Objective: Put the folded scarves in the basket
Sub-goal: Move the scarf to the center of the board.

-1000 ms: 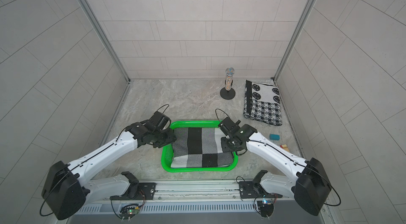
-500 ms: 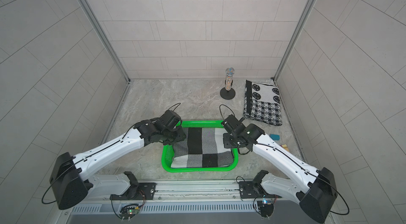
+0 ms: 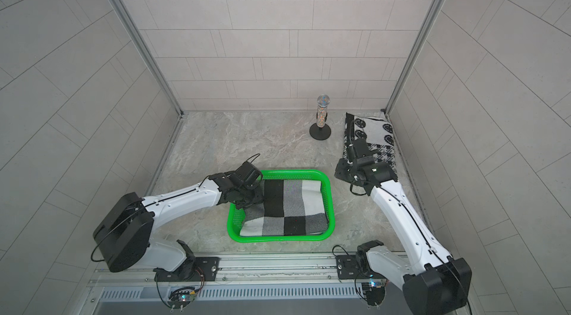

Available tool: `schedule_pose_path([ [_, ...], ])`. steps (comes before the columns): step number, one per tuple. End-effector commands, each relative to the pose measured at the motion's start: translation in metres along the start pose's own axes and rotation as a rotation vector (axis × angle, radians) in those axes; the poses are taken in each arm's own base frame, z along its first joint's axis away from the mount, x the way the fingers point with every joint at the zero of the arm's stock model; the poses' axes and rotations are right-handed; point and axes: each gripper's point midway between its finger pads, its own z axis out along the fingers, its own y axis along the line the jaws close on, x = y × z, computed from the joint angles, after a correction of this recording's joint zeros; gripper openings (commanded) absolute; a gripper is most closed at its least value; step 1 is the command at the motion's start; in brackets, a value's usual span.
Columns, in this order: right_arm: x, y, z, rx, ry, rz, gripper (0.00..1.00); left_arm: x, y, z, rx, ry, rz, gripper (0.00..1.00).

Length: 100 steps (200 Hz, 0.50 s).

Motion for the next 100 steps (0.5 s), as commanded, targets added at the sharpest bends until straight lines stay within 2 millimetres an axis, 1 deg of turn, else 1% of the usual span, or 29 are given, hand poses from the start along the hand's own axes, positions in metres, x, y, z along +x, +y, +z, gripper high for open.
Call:
schedule_pose_path([
  [1, -0.041, -0.021, 0.026, 0.016, 0.008, 0.121, 0.4, -0.018, 0.022, -0.006, -0.045, -0.051, 0.008, 0.38],
  [15, -0.067, -0.03, 0.051, 0.022, 0.057, 0.233, 0.39, -0.03, 0.032, -0.01, -0.059, -0.081, -0.002, 0.37],
  [29, -0.094, -0.036, 0.073, 0.042, 0.025, 0.323, 0.39, -0.041, 0.04, -0.012, -0.062, -0.1, -0.018, 0.37],
  [48, -0.118, -0.043, 0.102, 0.054, -0.018, 0.409, 0.4, -0.051, 0.042, -0.017, -0.053, -0.089, -0.034, 0.37],
  [59, -0.126, -0.048, 0.116, 0.075, -0.015, 0.428, 0.42, -0.055, 0.037, -0.023, -0.034, -0.089, -0.034, 0.37],
  [75, -0.131, -0.065, 0.132, 0.13, -0.002, 0.434, 0.45, -0.06, 0.026, -0.034, 0.001, -0.103, -0.032, 0.38],
  [87, -0.131, -0.079, 0.138, 0.145, 0.011, 0.457, 0.46, -0.063, 0.018, -0.044, 0.024, -0.115, -0.031, 0.4],
  [100, -0.127, -0.091, 0.138, 0.166, 0.018, 0.473, 0.47, -0.067, 0.007, -0.059, 0.065, -0.135, -0.035, 0.41],
])
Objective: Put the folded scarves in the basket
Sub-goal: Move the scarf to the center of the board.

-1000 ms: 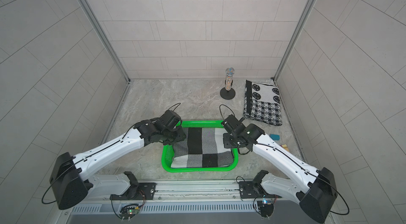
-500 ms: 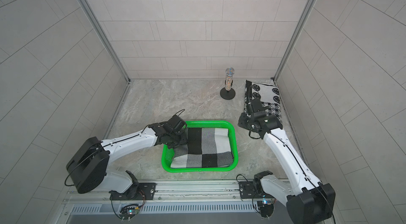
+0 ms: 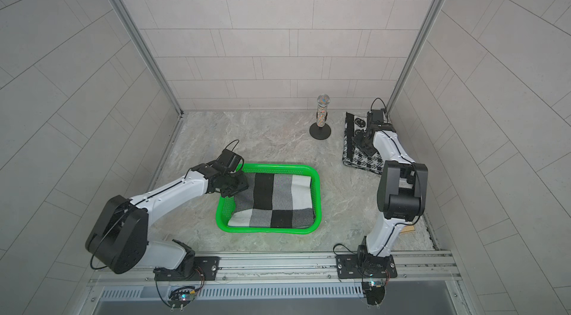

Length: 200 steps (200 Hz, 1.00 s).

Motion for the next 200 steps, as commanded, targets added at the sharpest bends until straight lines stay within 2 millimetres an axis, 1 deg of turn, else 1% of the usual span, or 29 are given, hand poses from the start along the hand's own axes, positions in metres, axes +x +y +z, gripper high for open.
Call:
schedule_pose_path([
  [1, -0.017, -0.021, -0.005, 0.033, -0.037, 0.061, 0.47, -0.011, -0.024, -0.033, 0.08, -0.042, 0.02, 0.41],
  [17, -0.012, -0.025, -0.004, 0.025, -0.044, 0.053, 0.51, -0.017, -0.04, -0.053, 0.146, -0.071, 0.013, 0.42],
  [38, -0.003, -0.027, 0.006, 0.015, -0.014, 0.052, 0.54, -0.023, -0.062, -0.078, 0.211, -0.096, 0.032, 0.42],
  [52, 0.002, -0.029, 0.014, 0.031, 0.009, 0.037, 0.54, -0.024, -0.078, -0.089, 0.256, -0.101, 0.048, 0.42],
  [65, 0.004, -0.03, 0.022, 0.041, 0.025, 0.023, 0.55, -0.023, -0.09, -0.096, 0.284, -0.101, 0.062, 0.42],
  [86, 0.005, -0.014, 0.028, 0.035, 0.058, -0.061, 0.59, -0.016, -0.107, -0.099, 0.316, -0.09, 0.097, 0.42],
  [104, 0.008, -0.001, 0.03, 0.067, 0.07, -0.148, 0.63, -0.006, -0.116, -0.092, 0.325, -0.064, 0.118, 0.42],
  [121, 0.011, -0.001, 0.038, 0.092, 0.084, -0.153, 0.65, 0.001, -0.119, -0.085, 0.326, -0.051, 0.128, 0.42],
  [133, 0.015, -0.004, 0.049, 0.119, 0.123, -0.151, 0.64, 0.004, -0.121, -0.082, 0.327, -0.044, 0.131, 0.42],
  [150, 0.024, -0.008, 0.063, 0.15, 0.178, -0.173, 0.57, 0.008, -0.121, -0.08, 0.326, -0.038, 0.136, 0.42],
  [159, 0.031, -0.009, 0.067, 0.156, 0.199, -0.189, 0.49, 0.008, -0.12, -0.078, 0.322, -0.037, 0.137, 0.42],
  [177, 0.045, -0.006, 0.07, 0.145, 0.223, -0.21, 0.32, 0.009, -0.119, -0.077, 0.316, -0.036, 0.138, 0.42],
  [191, 0.057, 0.001, 0.07, 0.119, 0.235, -0.22, 0.21, 0.01, -0.119, -0.076, 0.314, -0.035, 0.139, 0.42],
  [200, 0.065, 0.005, 0.07, 0.105, 0.246, -0.222, 0.16, 0.01, -0.119, -0.075, 0.314, -0.033, 0.139, 0.41],
])
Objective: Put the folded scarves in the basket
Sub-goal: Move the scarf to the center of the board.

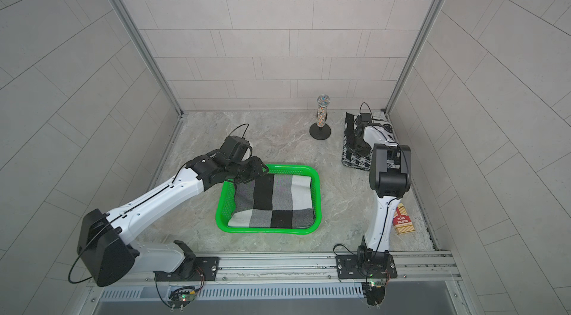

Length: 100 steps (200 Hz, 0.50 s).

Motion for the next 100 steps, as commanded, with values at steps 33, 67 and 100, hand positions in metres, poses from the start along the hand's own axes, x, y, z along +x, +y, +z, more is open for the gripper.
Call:
schedule_pose_path([
  [33, 0.056, 0.034, -0.003, -0.071, 0.079, -0.014, 0.16, 0.004, 0.001, 0.004, -0.007, 0.003, 0.004, 0.41],
  [67, 0.078, 0.05, -0.013, -0.11, 0.054, 0.018, 0.17, 0.008, 0.0, 0.002, -0.002, 0.005, 0.002, 0.41],
  [100, 0.105, 0.058, -0.018, -0.121, 0.069, 0.0, 0.17, 0.012, -0.005, 0.002, 0.011, 0.006, 0.01, 0.41],
])
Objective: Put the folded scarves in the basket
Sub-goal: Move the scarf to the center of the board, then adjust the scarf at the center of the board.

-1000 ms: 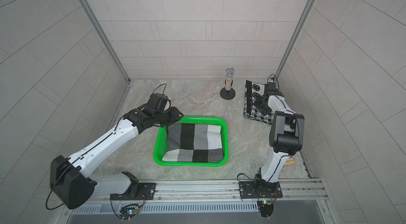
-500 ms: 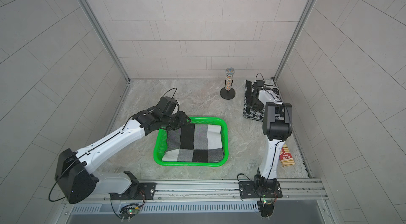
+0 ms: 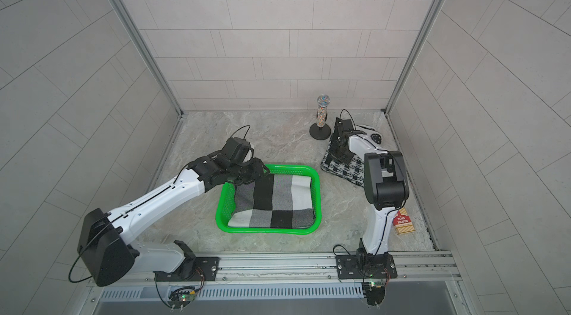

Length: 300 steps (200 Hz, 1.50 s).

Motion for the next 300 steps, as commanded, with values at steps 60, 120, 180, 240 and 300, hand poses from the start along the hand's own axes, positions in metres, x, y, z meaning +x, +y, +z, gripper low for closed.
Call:
schedule_pose_path([
  [60, 0.066, -0.017, -0.015, -0.017, 0.037, 0.015, 0.17, 0.005, -0.036, 0.003, 0.064, 0.009, 0.064, 0.42],
  [120, 0.114, -0.03, -0.024, -0.027, 0.091, -0.073, 0.17, 0.028, -0.072, 0.029, 0.1, 0.073, 0.122, 0.42],
  [180, 0.126, -0.033, -0.06, -0.042, 0.03, -0.223, 0.36, 0.025, -0.083, 0.043, 0.077, 0.074, 0.166, 0.42],
  [240, 0.054, -0.01, -0.09, -0.089, -0.127, -0.153, 0.45, 0.004, -0.082, 0.045, 0.05, 0.034, 0.181, 0.43],
  [300, -0.009, 0.025, -0.027, -0.116, -0.04, -0.053, 0.39, 0.011, -0.089, 0.065, 0.049, 0.114, 0.19, 0.43],
])
